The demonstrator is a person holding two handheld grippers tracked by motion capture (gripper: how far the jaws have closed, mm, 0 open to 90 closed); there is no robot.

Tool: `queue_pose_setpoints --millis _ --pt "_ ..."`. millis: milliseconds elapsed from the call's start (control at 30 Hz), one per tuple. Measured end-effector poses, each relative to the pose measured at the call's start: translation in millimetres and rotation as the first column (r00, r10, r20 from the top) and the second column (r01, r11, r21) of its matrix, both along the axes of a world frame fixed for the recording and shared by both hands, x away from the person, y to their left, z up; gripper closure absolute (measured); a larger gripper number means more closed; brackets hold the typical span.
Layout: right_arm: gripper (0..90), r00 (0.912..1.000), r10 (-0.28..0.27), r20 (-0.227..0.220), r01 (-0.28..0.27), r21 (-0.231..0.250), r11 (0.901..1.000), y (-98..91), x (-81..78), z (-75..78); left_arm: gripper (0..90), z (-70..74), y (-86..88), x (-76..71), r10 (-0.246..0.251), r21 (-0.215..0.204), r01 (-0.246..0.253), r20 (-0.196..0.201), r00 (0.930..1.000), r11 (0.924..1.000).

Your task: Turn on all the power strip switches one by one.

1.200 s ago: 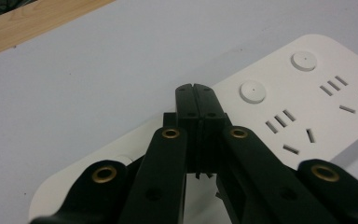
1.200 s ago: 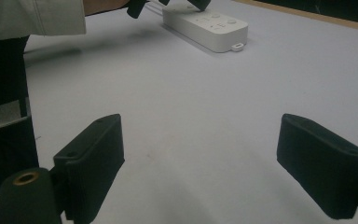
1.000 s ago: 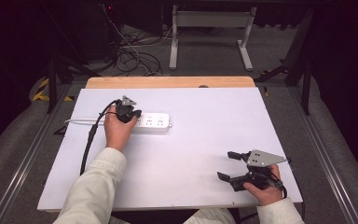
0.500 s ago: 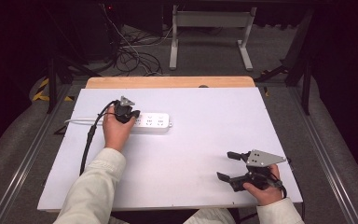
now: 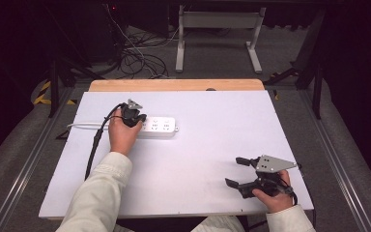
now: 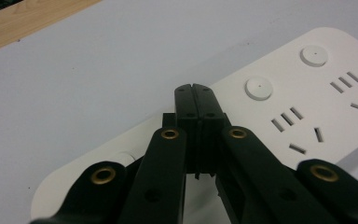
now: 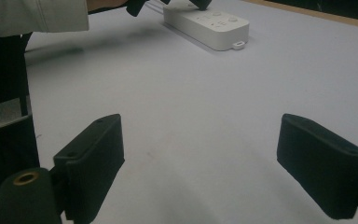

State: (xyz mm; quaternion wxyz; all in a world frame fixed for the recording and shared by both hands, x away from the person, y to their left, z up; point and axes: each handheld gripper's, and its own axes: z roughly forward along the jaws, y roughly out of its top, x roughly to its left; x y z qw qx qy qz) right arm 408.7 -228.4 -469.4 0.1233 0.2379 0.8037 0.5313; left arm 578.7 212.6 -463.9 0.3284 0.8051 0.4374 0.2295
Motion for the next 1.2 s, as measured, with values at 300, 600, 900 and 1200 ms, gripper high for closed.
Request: queue_pose_setpoints --millis 300,600,900,1200 --pt "15.3 1.0 -0.004 0.004 0.004 0.004 1.0 0.0 -0.5 1.1 89.9 14.8 0.5 -7.1 -0.021 -0.092 0.025 0.043 0.9989 0.9955" --pt "15.3 1.0 -0.001 0.008 0.001 0.003 1.0 1.5 -1.8 1.9 89.9 18.3 -11.2 -10.3 -0.066 -0.104 0.072 0.055 0.9963 0.992" --pt "15.3 1.0 -0.001 0.007 0.001 0.002 1.0 1.2 -1.4 1.4 89.9 6.8 -24.6 -5.8 -0.092 -0.096 0.095 0.035 0.9952 0.9908" --pt "15.4 1.0 0.001 0.005 -0.001 0.001 1.0 1.3 -1.1 0.9 89.9 0.4 -28.0 -3.2 -0.071 -0.088 0.073 0.027 0.9971 0.9934"
